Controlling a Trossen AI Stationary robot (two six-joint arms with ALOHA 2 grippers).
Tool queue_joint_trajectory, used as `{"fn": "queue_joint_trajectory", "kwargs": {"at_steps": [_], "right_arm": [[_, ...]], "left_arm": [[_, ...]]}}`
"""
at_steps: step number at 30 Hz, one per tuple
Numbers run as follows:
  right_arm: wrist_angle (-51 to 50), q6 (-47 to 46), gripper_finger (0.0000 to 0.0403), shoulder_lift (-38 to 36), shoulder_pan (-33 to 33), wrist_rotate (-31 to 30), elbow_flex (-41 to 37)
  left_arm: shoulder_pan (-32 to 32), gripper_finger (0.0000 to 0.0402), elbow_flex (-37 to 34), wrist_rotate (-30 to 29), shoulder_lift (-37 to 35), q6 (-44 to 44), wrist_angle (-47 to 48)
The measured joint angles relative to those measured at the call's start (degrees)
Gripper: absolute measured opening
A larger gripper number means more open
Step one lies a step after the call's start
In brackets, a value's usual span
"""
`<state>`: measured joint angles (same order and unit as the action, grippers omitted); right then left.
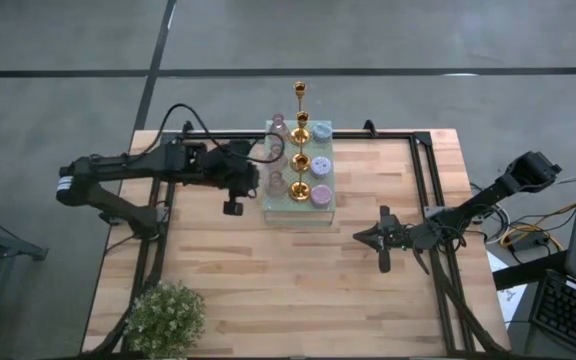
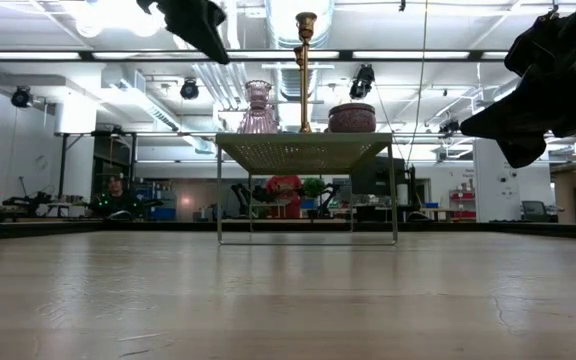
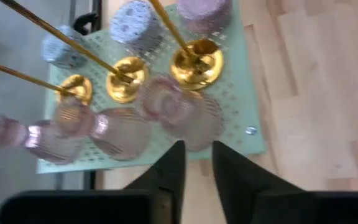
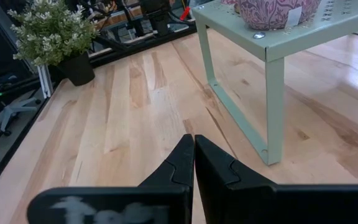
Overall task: Pick & Place candle stick holders
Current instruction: Return to Home Position
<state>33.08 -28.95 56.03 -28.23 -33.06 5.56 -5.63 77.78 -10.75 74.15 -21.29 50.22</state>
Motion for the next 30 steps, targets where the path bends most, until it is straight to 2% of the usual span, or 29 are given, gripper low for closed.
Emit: {"fn": "queue_joint_trajectory", "kwargs": {"at_steps": [5, 11, 15, 18, 21, 24, 27, 30], "right_arm": [[0.1, -0.1, 0.0008, 0.0, 0.0, -1.9, 0.0], [0.6, 4.5, 0.0008, 0.0, 0.0, -3.3, 0.0], [3.7, 8.5, 0.0008, -0.2, 0.0, -4.2, 0.0], [7.4, 11.8, 0.0008, -0.4, 0.0, 0.2, -0.2], [13.2, 14.8, 0.0008, -1.5, 0.1, 6.4, -1.4], [16.9, 16.8, 0.0008, -4.5, 0.8, 7.6, -4.2], [12.6, 16.4, 0.0008, -10.4, 2.1, 8.2, -5.1], [8.0, 16.5, 0.0008, -16.5, 3.5, 12.0, -5.0]], "left_arm": [[1.1, 0.0010, -7.9, 3.9, -5.4, 2.1, -3.6], [1.5, 0.0004, -20.7, 13.4, -13.2, 6.3, -16.6], [2.1, 0.0005, -28.2, 14.7, -18.3, 9.9, -22.5], [2.7, 0.0005, -33.7, 15.5, -21.9, 12.9, -27.7], [2.9, 0.0004, -39.5, 20.2, -25.4, 14.3, -35.8], [2.9, 0.0004, -43.8, 21.1, -28.3, 15.2, -38.9], [2.8, 0.0004, -45.9, 19.7, -30.7, 16.0, -39.7], [2.8, 0.0004, -47.1, 19.5, -32.6, 17.0, -40.7]]}}
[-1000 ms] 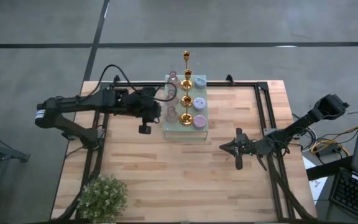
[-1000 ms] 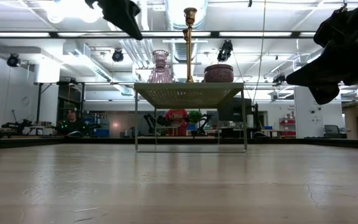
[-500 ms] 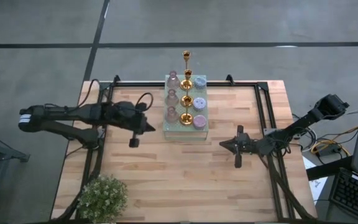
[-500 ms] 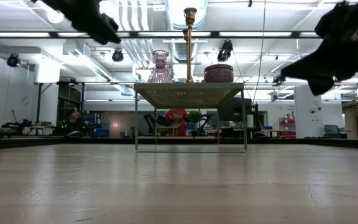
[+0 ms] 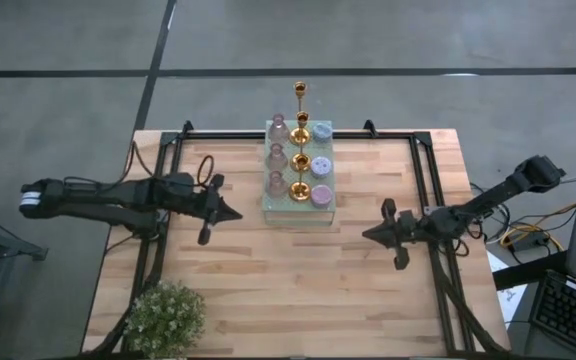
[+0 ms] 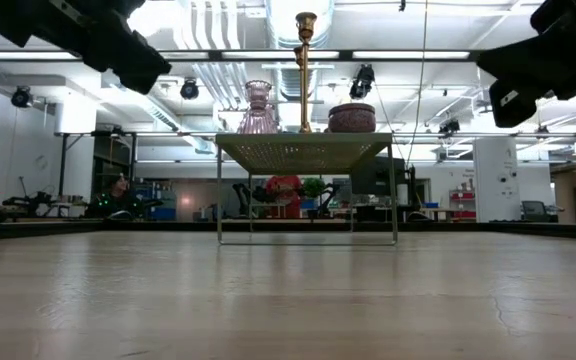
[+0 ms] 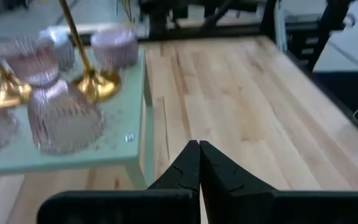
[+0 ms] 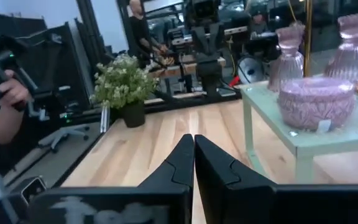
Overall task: Pick & Place candle stick holders
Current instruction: Return to Home Position
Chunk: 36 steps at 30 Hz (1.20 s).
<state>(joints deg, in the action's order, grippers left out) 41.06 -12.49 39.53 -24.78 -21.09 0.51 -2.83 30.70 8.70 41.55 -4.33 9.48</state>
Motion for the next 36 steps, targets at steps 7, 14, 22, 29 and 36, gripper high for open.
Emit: {"fn": "queue_joint_trajectory", "kwargs": {"at_steps": [7, 14, 22, 29, 36], "right_arm": [[-15.9, 1.7, 0.0008, -15.5, 3.4, 0.8, 0.0], [-29.8, 0.5, 0.0008, -29.3, 4.5, 1.6, 0.0], [-37.8, 0.7, 0.0008, -37.7, 4.5, 1.6, 0.0], [-37.8, 1.2, 0.0008, -38.2, 4.4, 1.6, 0.0], [-37.8, 3.5, 0.0008, -37.1, 4.4, 1.6, 0.0]], "left_arm": [[0.0, 0.0003, -4.5, 0.8, -2.4, 0.0, -8.5], [0.0, 0.0003, -8.4, 0.5, -3.9, -0.1, -12.8], [-1.2, 0.0003, -16.1, 0.4, -8.0, 0.5, -20.9], [-4.3, 0.0003, -17.6, 0.4, -17.4, 2.0, -14.7], [-4.3, 0.0003, -23.9, -1.0, -26.1, 6.0, -16.3]]}}
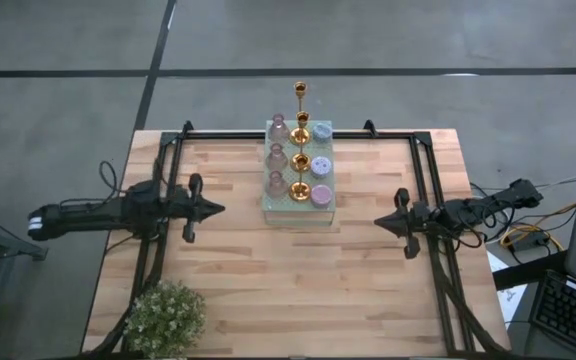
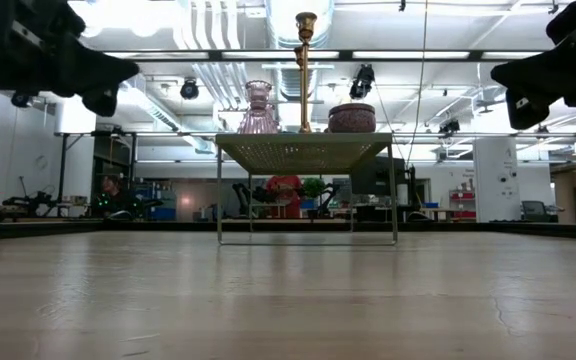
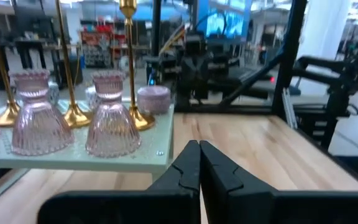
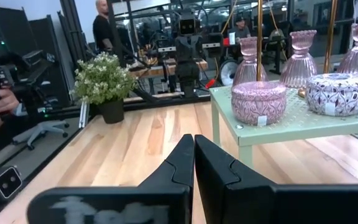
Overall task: Pick & Place candle stick holders
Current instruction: Return to Home Position
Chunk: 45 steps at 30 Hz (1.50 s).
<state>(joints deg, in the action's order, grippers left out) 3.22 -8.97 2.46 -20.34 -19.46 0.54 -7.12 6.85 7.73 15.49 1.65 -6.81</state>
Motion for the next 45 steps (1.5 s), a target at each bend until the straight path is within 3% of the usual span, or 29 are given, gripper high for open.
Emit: {"fn": "queue_joint_trajectory", "kwargs": {"at_steps": [15, 22, 45], "right_arm": [[0.0, -0.3, 0.0008, 0.2, 0.0, 0.1, 0.0], [-0.1, 0.7, 0.0008, 0.3, 0.0, 2.0, 0.0], [-0.1, -1.1, 0.0009, 3.7, 0.0, 1.9, 0.0]], "left_arm": [[-0.1, 0.0003, -1.8, -0.3, -15.2, -1.3, 12.6], [-0.2, 0.0012, -4.1, -3.5, -15.3, -1.6, 11.6], [-0.2, 0.0018, -4.3, -3.1, -15.1, -4.5, 10.3]]}}
